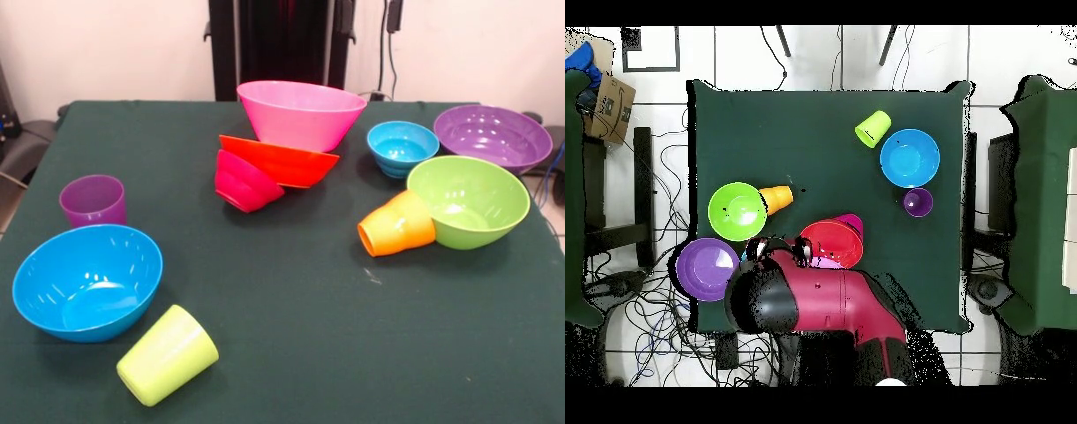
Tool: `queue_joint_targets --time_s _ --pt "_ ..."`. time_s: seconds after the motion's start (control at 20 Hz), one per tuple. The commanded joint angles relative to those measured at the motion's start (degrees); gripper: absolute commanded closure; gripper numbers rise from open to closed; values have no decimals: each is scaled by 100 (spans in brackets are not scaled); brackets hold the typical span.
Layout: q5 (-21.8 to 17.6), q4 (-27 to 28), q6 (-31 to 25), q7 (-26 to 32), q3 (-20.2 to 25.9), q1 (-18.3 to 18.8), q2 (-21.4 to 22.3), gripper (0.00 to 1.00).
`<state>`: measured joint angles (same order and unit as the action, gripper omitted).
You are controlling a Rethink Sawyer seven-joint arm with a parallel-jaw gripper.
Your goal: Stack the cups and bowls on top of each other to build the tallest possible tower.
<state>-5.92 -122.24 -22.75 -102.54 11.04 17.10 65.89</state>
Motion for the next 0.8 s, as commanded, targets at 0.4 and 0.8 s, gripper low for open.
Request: queue_joint_targets --time_s 0.4,0.8 --pt "558 -132 -165 -485 589 -15 -246 0" --pt "566 100 -53 -671 410 -251 -383 0"
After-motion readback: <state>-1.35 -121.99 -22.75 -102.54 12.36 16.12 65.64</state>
